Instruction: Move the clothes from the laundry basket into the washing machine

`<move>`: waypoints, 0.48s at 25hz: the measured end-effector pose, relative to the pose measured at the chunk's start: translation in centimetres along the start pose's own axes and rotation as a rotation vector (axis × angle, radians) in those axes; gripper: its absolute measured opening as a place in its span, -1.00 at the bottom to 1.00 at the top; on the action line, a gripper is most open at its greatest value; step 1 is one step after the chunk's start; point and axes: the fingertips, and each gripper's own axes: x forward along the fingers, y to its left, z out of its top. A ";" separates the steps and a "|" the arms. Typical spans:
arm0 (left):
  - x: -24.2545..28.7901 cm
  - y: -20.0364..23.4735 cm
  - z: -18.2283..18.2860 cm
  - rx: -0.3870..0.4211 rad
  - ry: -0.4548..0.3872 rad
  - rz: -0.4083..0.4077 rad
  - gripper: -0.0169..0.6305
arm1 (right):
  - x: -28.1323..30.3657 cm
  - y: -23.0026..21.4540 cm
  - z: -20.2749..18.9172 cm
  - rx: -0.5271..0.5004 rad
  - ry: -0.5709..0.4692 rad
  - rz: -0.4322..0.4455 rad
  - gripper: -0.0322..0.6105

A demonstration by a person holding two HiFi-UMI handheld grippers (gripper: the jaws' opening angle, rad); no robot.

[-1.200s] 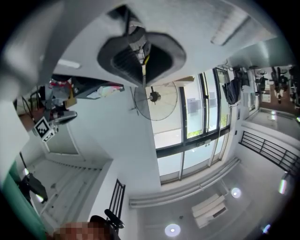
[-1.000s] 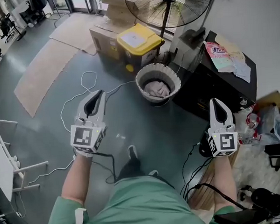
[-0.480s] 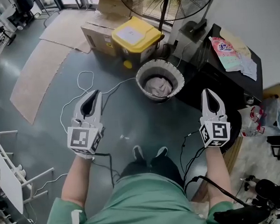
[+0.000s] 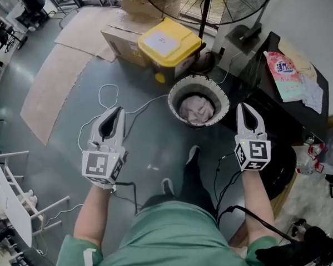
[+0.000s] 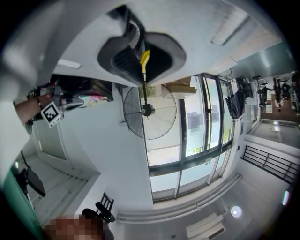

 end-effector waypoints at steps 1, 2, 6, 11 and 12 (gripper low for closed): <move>1.6 0.2 -0.1 0.003 0.007 0.009 -0.90 | 1.8 -0.8 -0.5 0.005 0.011 0.014 -0.90; 3.3 0.3 -0.1 0.002 0.015 0.017 -0.90 | 3.6 -1.6 -1.0 0.012 0.022 0.029 -0.90; 9.5 0.6 -0.6 -0.021 0.059 0.051 -0.89 | 10.6 -4.5 -3.5 0.049 0.067 0.091 -0.89; 15.5 1.5 -2.4 -0.059 0.115 0.094 -0.89 | 17.8 -5.9 -7.9 0.087 0.127 0.154 -0.77; 16.4 1.6 -3.0 -0.068 0.124 0.096 -0.89 | 18.9 -6.0 -9.1 0.096 0.150 0.169 -0.72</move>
